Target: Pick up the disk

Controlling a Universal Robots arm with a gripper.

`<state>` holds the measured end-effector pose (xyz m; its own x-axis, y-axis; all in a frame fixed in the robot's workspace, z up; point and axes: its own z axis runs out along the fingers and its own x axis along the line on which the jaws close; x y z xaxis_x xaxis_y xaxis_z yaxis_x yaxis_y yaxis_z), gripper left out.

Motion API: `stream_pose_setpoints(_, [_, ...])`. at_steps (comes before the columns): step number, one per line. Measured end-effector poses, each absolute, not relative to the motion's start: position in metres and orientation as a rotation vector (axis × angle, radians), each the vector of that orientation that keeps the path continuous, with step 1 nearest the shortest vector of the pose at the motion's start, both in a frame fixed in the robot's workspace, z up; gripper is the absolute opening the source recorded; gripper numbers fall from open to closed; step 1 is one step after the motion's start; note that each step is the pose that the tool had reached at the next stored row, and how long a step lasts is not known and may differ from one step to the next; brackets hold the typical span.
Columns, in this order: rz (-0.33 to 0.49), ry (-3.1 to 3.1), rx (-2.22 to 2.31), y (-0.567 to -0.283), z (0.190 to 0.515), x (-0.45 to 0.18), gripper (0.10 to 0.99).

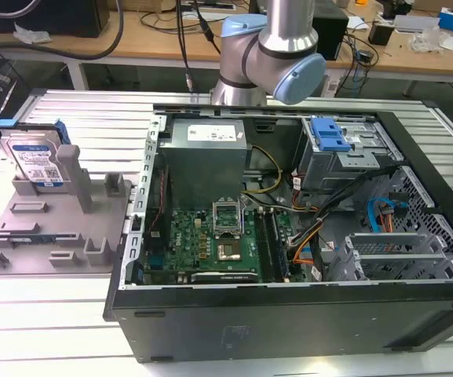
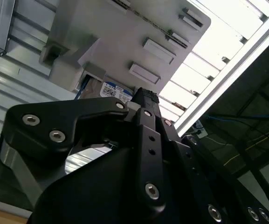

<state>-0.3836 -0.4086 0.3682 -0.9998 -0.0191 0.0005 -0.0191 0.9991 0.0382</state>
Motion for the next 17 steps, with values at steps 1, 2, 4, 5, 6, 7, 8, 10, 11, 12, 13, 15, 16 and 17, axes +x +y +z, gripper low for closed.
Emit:
stream_pose_setpoints(1, [-0.06, -3.14, 0.03, -0.4086, 0.3682, -0.3836, 0.106])
stream_pose_setpoints(2, [-0.06, -3.14, 0.03, -0.4085, 0.3682, -0.3836, 0.106])
stream_pose_setpoints(4, [-0.06, -3.139, 0.083, -0.4085, 0.3681, -0.3836, 0.106])
stream_pose_setpoints(5, [-0.06, -3.135, 0.15, -0.4086, 0.3681, -0.3836, 0.106])
stream_pose_setpoints(6, [-0.06, -3.131, 0.215, -0.4085, 0.368, -0.3836, 0.106])
stream_pose_setpoints(7, [-0.06, -3.124, 0.286, -0.4085, 0.3678, -0.3836, 0.106])
stream_pose_setpoints(8, [-0.06, -3.119, 0.332, -0.4085, 0.3676, -0.3836, 0.106])
stream_pose_setpoints(10, [-0.059, -3.11, 0.4, -0.4085, 0.3675, -0.3836, 0.106])
stream_pose_setpoints(11, [-0.059, -3.103, 0.449, -0.4085, 0.3674, -0.3836, 0.106])
stream_pose_setpoints(12, [-0.059, -3.099, 0.476, -0.4085, 0.3673, -0.3836, 0.106])
stream_pose_setpoints(13, [-0.059, -3.094, 0.505, -0.4086, 0.3673, -0.3836, 0.106])
stream_pose_setpoints(15, [-0.059, -3.083, 0.559, -0.4086, 0.3671, -0.3836, 0.106])
stream_pose_setpoints(16, [-0.058, -3.073, 0.613, -0.4085, 0.367, -0.3836, 0.106])
stream_pose_setpoints(17, [-0.058, -3.065, 0.646, -0.4085, 0.3669, -0.3836, 0.106])
